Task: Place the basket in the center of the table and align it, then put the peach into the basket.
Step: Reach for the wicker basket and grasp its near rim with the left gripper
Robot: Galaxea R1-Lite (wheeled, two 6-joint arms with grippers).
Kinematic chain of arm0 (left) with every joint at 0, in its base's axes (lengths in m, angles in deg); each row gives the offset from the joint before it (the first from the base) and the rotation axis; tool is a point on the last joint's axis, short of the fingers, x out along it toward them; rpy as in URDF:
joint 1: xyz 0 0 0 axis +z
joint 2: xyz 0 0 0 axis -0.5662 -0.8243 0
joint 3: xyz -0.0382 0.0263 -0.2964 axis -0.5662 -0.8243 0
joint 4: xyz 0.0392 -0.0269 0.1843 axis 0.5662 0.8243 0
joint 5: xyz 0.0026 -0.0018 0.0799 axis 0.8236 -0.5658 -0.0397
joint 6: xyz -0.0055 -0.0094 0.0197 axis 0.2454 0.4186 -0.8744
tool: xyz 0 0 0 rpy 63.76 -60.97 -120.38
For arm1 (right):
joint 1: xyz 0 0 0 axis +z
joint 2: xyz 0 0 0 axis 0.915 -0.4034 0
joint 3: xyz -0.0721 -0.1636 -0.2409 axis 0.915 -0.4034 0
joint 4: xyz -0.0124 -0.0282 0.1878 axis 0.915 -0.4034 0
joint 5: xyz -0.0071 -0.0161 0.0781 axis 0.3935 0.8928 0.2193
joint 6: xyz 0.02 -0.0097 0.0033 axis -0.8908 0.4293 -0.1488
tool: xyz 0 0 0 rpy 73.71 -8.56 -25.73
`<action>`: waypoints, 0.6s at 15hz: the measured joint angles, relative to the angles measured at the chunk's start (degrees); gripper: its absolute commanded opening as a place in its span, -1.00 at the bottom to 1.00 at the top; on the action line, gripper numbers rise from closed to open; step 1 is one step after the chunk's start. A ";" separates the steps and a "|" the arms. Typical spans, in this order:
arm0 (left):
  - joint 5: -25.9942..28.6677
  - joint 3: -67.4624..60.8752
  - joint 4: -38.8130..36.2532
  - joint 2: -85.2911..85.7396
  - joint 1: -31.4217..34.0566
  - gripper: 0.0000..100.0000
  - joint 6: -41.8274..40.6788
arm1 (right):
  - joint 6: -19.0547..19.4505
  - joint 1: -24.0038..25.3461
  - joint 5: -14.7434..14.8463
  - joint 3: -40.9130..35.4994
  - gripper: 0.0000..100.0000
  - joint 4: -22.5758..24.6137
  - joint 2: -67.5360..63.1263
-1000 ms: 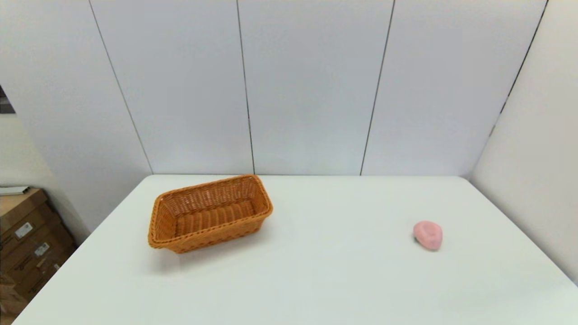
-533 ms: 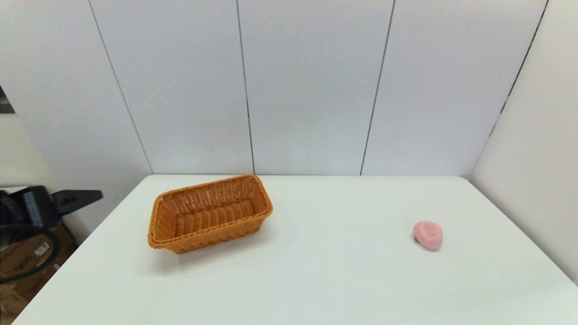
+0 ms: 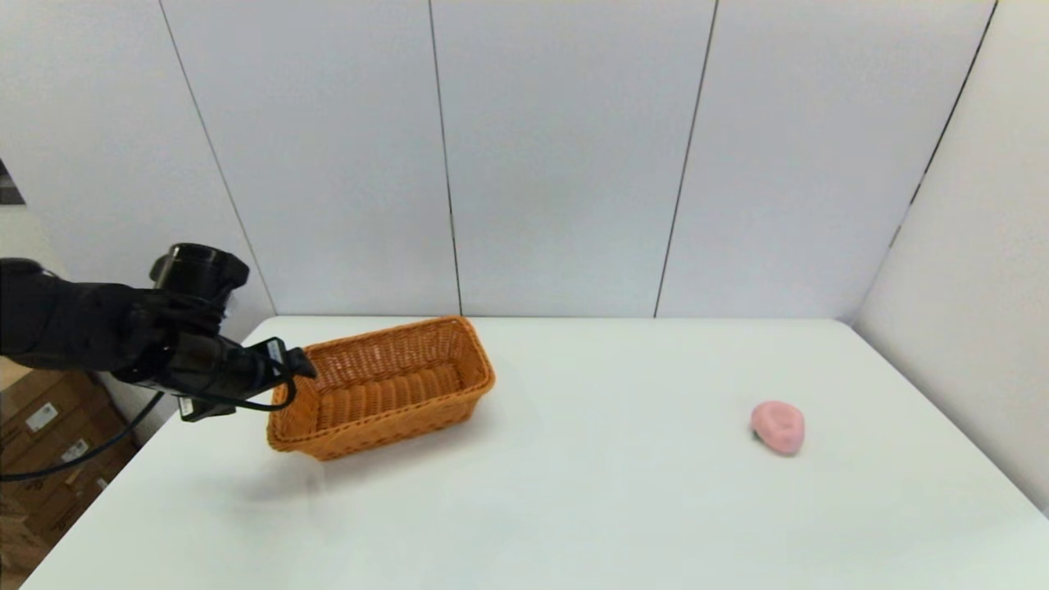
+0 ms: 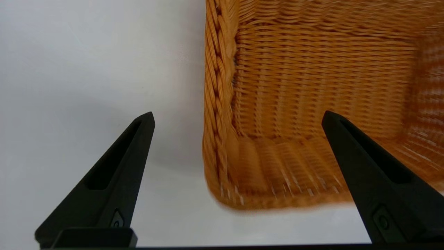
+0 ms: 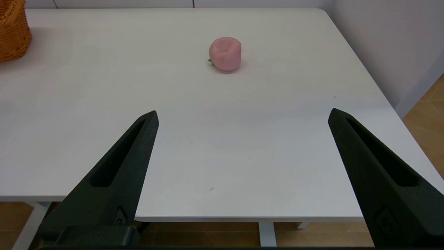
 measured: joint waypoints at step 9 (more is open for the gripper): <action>4.64 8.90 5.68 -15.15 3.18 -1.00 1.90 | 0.02 0.00 0.05 0.00 1.00 0.00 0.00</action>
